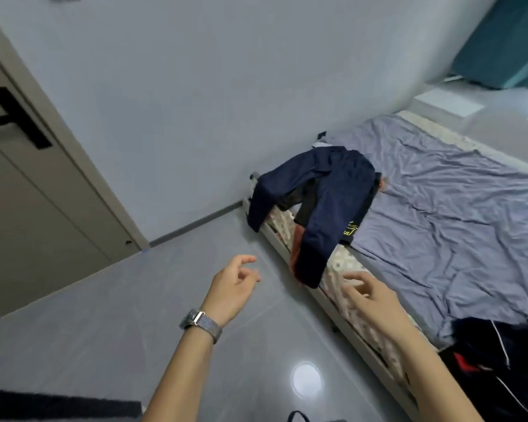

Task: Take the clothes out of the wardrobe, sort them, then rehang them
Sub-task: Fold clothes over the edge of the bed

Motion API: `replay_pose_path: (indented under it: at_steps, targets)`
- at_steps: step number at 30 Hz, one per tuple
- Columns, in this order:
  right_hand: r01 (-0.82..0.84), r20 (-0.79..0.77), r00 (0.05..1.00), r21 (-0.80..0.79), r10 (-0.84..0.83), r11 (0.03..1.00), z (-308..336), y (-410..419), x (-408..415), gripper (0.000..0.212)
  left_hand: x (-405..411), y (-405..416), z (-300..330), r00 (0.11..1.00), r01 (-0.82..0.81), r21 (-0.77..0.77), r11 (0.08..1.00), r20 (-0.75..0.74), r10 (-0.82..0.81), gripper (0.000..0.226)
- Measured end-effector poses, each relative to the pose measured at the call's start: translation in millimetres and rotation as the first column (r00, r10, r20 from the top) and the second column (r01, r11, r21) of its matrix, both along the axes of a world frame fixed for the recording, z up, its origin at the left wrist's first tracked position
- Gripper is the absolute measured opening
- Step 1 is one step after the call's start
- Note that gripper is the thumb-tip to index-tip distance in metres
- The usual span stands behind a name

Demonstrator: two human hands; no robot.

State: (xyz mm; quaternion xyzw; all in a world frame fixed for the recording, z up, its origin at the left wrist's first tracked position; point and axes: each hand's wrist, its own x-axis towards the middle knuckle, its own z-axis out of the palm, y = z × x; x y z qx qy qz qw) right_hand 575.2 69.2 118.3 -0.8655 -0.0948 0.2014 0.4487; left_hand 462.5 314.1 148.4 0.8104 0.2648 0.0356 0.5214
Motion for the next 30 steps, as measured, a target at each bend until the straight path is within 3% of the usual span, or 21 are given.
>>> replay_pose_path:
  at_steps: [8,22,30]
  targets:
    - [0.206,-0.096,0.973,-0.040,-0.209,0.978,-12,-28,126,0.022,149,4,-9,0.993,0.108,-0.049,0.993,-0.038,-0.110,0.020]
    - [0.428,-0.236,0.869,-0.083,-0.434,0.900,-70,100,386,0.018,425,138,-47,0.957,0.238,-0.139,0.961,-0.134,-0.256,0.020]
    - [0.373,-0.247,0.880,-0.171,-0.406,0.912,-94,161,537,0.021,584,180,-61,0.908,0.356,-0.098,0.929,-0.199,-0.369,0.019]
